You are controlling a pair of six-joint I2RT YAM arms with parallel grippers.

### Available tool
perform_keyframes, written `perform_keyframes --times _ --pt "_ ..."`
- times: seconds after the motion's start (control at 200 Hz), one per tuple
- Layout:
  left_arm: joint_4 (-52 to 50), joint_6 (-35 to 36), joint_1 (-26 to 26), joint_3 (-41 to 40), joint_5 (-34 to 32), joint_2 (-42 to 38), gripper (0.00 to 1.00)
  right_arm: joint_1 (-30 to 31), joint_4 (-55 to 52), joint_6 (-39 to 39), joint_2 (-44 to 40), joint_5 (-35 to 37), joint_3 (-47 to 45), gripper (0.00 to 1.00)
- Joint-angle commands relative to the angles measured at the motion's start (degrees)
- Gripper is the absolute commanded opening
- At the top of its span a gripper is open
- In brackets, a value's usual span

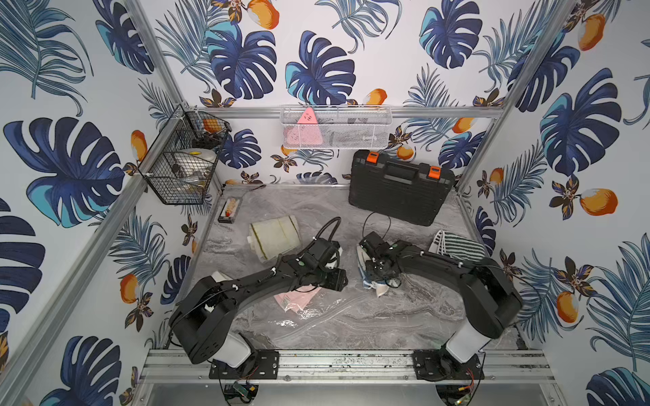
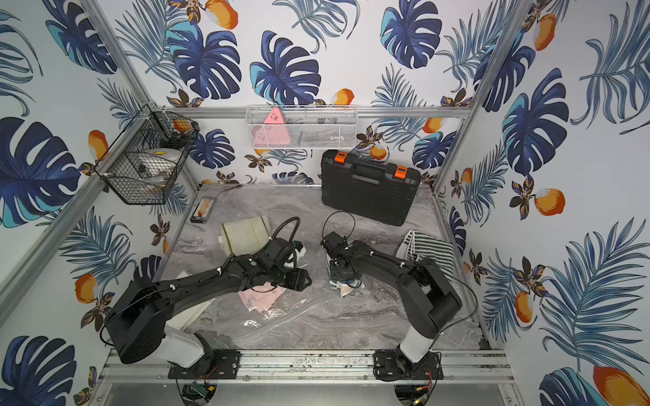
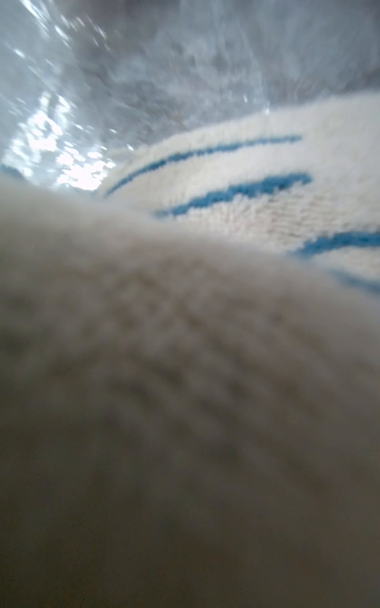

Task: Place the folded towel into the vacuum bag
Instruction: Place the towel in the vacuum bag, then open the vacuum bag at the center of the board.

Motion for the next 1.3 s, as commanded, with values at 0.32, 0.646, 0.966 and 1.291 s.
perform_keyframes --times 0.32,0.646,0.966,1.291 --pt "-15.08 11.82 -18.04 8.26 -22.68 11.35 0.73 -8.39 -3.19 -2.47 -14.12 -9.90 -6.92 0.00" --pt "-14.97 13.31 -21.16 10.49 -36.69 15.56 0.60 -8.95 -5.48 -2.19 -18.46 -11.02 -8.70 0.00" --pt "-13.40 13.10 -19.49 12.10 -34.71 11.41 0.00 -4.50 -9.37 7.52 -27.13 -15.99 -13.41 0.00" --pt "-15.32 9.78 -16.59 17.03 -31.88 3.52 0.00 28.54 3.32 22.24 -28.19 -2.82 -18.95 0.00"
